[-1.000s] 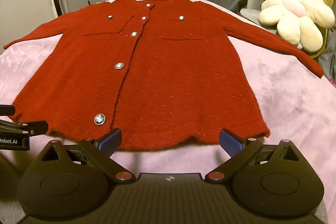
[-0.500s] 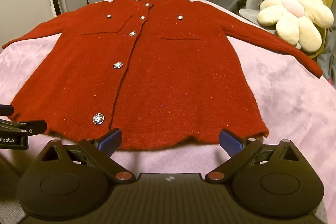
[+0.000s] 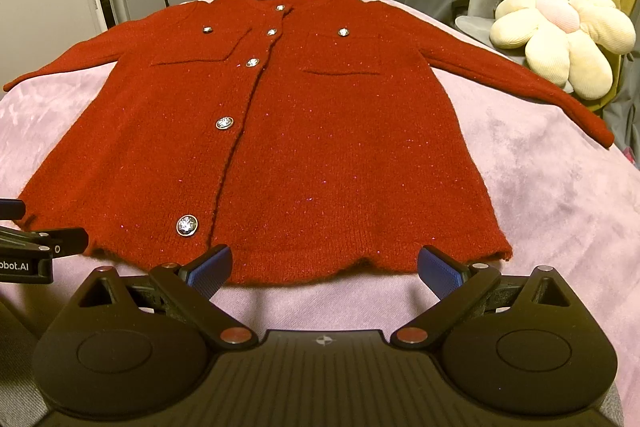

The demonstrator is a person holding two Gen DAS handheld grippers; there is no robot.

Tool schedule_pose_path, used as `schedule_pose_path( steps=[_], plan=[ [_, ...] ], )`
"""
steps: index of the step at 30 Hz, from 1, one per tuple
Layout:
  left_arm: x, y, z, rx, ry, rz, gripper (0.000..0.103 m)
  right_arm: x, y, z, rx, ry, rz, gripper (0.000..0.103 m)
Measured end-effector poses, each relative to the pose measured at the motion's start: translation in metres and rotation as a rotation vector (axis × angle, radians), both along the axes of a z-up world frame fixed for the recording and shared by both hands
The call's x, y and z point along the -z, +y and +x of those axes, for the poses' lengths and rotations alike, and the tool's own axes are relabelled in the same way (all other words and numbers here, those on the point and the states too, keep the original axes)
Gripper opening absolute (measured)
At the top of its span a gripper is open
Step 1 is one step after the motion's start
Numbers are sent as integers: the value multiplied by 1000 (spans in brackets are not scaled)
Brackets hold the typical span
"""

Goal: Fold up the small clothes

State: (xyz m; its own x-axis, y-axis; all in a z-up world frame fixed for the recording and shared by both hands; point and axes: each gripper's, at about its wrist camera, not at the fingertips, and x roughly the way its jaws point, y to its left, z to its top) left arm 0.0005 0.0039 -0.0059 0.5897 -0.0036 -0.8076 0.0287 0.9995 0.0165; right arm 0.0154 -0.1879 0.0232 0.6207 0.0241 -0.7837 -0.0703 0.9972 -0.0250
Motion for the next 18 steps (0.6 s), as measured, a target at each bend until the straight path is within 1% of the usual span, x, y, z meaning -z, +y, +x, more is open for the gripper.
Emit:
schedule_pose_path(
  steps=[18],
  plan=[
    [2, 2, 0, -3, 2, -2, 103, 1, -1, -1, 0, 3, 1, 99]
  ],
)
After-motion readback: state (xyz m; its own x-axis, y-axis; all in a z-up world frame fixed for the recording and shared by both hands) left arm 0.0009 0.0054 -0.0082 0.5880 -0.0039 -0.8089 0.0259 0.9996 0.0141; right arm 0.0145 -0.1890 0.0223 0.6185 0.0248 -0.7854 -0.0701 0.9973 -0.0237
